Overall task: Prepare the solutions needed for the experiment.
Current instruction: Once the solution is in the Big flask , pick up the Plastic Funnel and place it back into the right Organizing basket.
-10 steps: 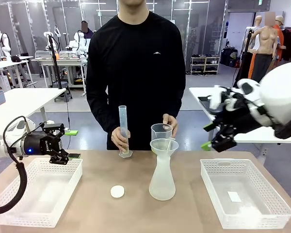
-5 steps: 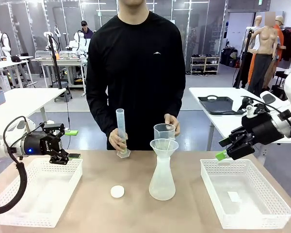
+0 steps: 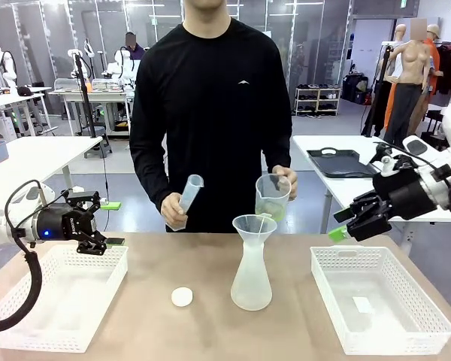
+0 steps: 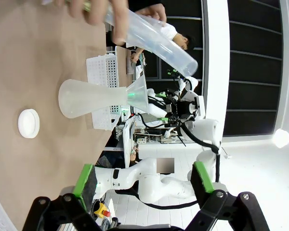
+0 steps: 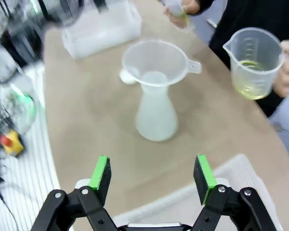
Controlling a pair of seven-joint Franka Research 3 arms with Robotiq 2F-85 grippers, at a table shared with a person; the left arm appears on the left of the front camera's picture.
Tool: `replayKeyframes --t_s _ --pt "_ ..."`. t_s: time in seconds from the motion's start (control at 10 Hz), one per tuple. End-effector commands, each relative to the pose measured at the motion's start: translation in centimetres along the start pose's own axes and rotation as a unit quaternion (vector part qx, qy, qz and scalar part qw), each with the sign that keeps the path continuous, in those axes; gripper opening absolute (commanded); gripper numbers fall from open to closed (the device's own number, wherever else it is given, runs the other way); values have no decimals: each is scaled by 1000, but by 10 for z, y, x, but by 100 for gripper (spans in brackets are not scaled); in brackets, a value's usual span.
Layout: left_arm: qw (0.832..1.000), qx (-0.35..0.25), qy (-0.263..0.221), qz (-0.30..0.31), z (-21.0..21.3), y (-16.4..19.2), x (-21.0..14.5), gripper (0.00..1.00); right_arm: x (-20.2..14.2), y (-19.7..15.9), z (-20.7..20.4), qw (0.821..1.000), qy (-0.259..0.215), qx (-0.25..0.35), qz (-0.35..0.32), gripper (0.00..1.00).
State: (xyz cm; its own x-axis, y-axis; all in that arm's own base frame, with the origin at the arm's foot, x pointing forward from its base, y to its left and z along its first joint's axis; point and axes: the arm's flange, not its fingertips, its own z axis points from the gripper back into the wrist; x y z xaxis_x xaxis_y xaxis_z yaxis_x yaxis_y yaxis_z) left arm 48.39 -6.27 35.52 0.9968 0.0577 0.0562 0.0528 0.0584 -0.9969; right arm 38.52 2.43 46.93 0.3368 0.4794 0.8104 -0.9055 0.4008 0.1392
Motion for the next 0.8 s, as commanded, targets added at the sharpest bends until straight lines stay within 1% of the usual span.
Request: replayKeyframes --t_s 0.0,0.1,0.2,0.3,0.4,0.6,0.7 --pt "1000 -4 -9 -10 -1 -1 1 100 -26 -41 14 986 -47 72 -141 86" --pt "1000 -4 -9 -10 -1 -1 1 100 -30 -47 18 977 -76 111 -163 86" --pt "1000 -4 -9 -10 -1 -1 1 100 -32 -54 22 966 -83 142 -198 86" --pt "1000 -4 -9 -10 -1 -1 1 100 -31 -61 24 956 -78 160 -235 86" --pt "1000 -4 -9 -10 -1 -1 1 100 -32 -67 22 932 -83 201 -290 86" --pt "1000 -4 -9 -10 -1 -1 1 100 -37 -84 18 895 -76 265 -350 86" --pt "1000 -4 -9 -10 -1 -1 1 100 -42 -97 12 873 -75 303 -375 86"
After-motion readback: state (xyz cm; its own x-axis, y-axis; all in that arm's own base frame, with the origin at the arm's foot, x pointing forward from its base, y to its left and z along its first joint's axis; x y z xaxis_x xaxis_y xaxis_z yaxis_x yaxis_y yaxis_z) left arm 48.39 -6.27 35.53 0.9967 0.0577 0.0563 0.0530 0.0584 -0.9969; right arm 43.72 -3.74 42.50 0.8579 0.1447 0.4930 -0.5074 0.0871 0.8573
